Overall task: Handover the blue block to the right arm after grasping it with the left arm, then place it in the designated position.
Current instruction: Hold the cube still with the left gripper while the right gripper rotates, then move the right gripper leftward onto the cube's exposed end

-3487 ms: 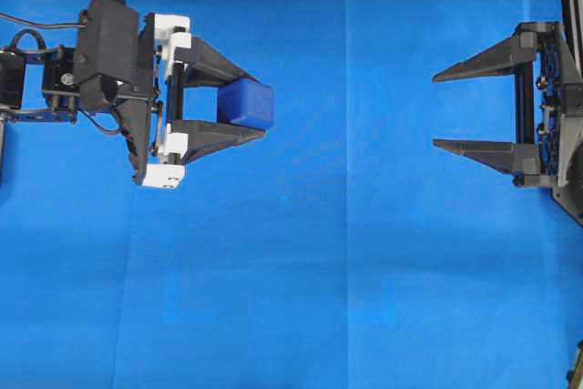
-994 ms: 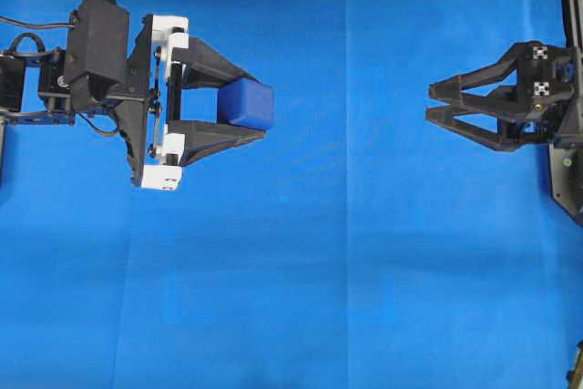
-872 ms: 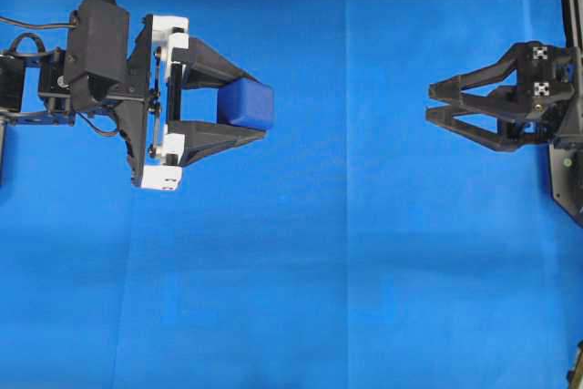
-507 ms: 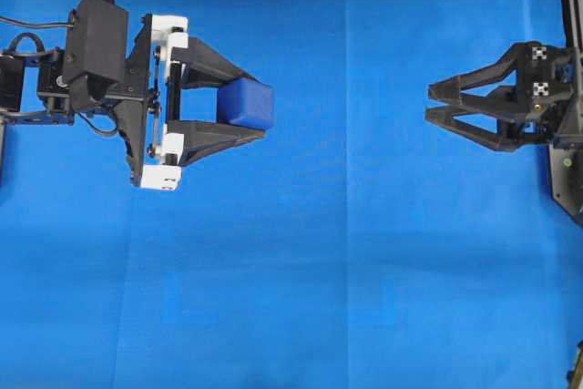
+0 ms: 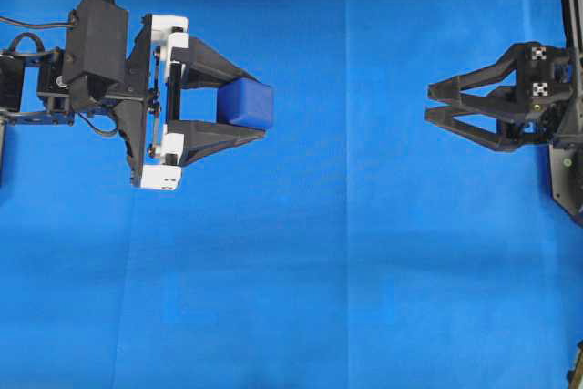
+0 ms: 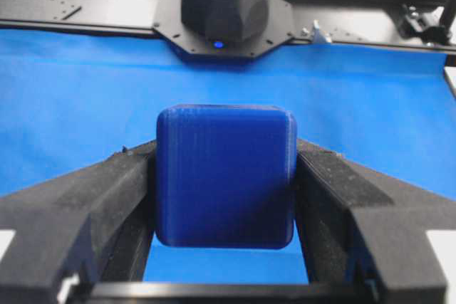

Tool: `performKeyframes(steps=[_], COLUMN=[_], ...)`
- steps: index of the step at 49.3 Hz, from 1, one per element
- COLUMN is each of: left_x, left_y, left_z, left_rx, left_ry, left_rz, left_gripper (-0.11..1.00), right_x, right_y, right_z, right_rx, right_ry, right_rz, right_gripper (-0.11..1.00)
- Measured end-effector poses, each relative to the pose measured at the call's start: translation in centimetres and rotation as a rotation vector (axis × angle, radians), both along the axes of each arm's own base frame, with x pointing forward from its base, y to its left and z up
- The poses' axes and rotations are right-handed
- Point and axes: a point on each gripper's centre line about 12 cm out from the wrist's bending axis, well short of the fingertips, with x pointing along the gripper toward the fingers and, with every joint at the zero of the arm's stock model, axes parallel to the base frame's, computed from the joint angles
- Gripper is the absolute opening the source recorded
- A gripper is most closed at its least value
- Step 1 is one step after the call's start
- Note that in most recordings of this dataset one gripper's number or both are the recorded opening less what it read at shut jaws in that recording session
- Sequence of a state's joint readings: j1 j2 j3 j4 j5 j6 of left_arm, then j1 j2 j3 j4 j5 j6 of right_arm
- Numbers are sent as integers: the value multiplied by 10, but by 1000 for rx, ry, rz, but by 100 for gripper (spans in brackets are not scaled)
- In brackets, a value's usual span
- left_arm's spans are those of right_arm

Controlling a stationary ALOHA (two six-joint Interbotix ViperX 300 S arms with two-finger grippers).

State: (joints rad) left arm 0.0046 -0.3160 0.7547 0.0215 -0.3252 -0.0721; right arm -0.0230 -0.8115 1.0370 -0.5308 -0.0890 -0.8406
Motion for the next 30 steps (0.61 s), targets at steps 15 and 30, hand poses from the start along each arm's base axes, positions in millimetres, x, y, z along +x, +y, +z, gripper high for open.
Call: performKeyframes(steps=[15,30], left_x=[0,0], left_y=[0,0], left_z=[1,1], left_rx=[-1,0], left_ry=[-2,-2], left_rz=[1,0], left_gripper=[48,48], right_x=[2,21], right_y=[0,3], right_z=[-2,1], right_rx=[-1,8], right_ry=[8,-2], right_rz=[3,30], right_gripper=[95,95])
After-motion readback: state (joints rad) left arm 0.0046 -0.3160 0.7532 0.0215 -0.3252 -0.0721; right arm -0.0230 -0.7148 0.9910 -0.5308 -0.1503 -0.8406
